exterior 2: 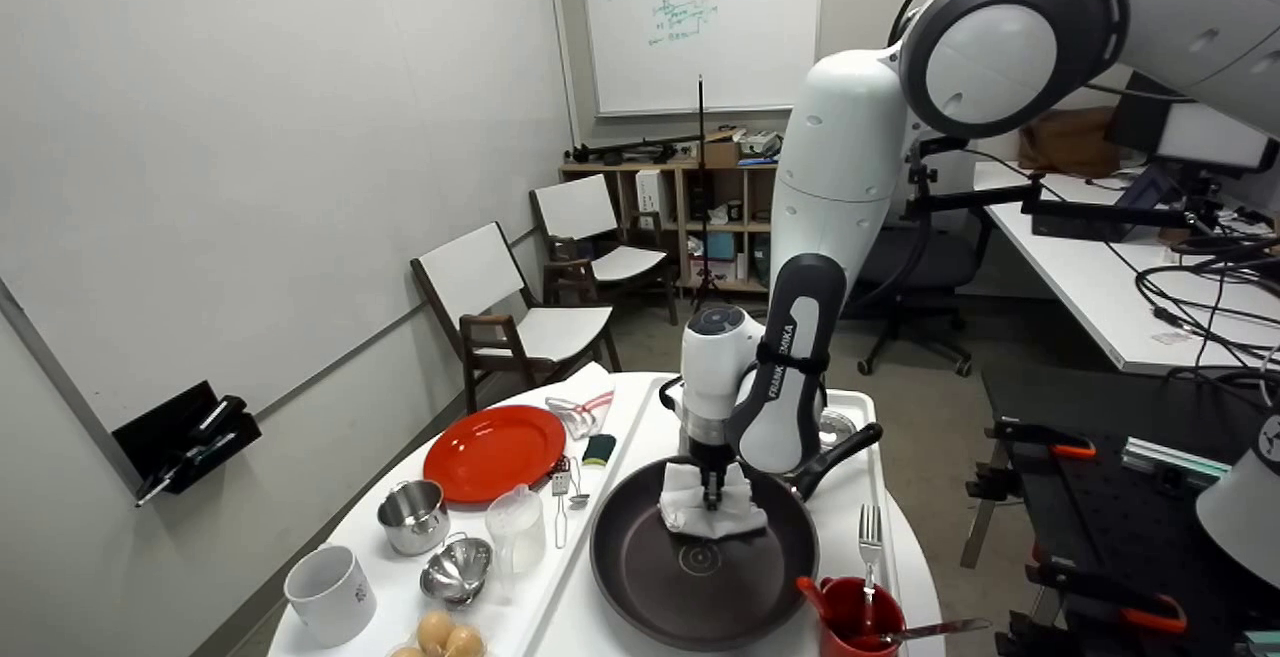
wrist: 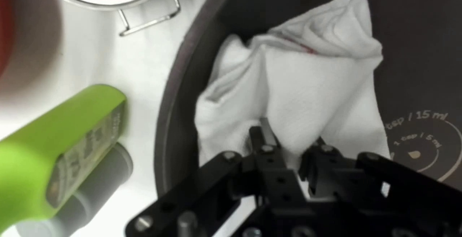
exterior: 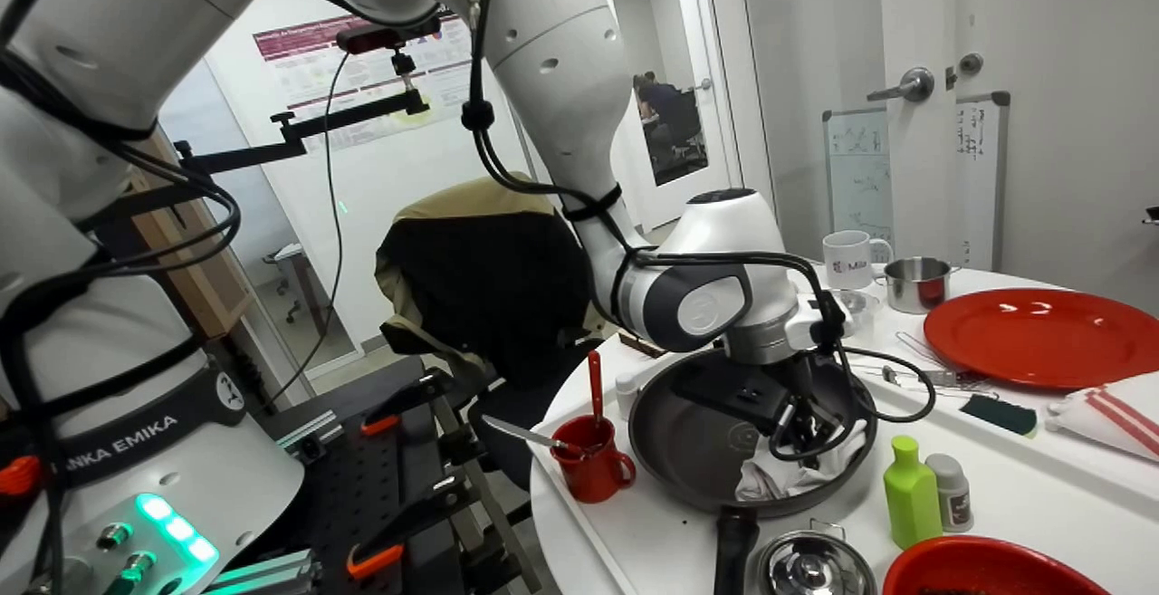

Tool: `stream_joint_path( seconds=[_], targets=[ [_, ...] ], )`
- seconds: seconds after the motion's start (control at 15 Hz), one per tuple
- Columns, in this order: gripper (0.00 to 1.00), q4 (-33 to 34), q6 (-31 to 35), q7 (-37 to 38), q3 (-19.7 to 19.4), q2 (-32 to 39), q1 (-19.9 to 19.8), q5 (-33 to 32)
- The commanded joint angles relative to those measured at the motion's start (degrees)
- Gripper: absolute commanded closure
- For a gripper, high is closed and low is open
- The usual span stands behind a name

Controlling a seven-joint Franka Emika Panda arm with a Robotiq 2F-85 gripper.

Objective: Wipe the pan with the towel

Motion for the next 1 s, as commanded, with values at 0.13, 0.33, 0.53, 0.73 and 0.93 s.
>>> stream_joint_path(
  seconds=[0.13, 0.33, 0.53, 0.73, 0.93],
  targets=[
    [0.96, 0.61, 1.57, 0.41, 3.6, 1.06, 2.87, -1.51],
    [0.96, 0.36, 1.76, -0.11, 5.66, 1.02, 4.56, -2.03],
    [0.96, 0.69, 1.34, -0.43, 6.85, 1.16, 5.12, -2.14],
    [0.96, 1.26, 1.27, -0.28, 6.22, 1.47, 5.14, -1.98],
    [0.96, 2.94, 1.17, 0.07, 3.69, 1.81, 5.31, -2.02]
  ],
)
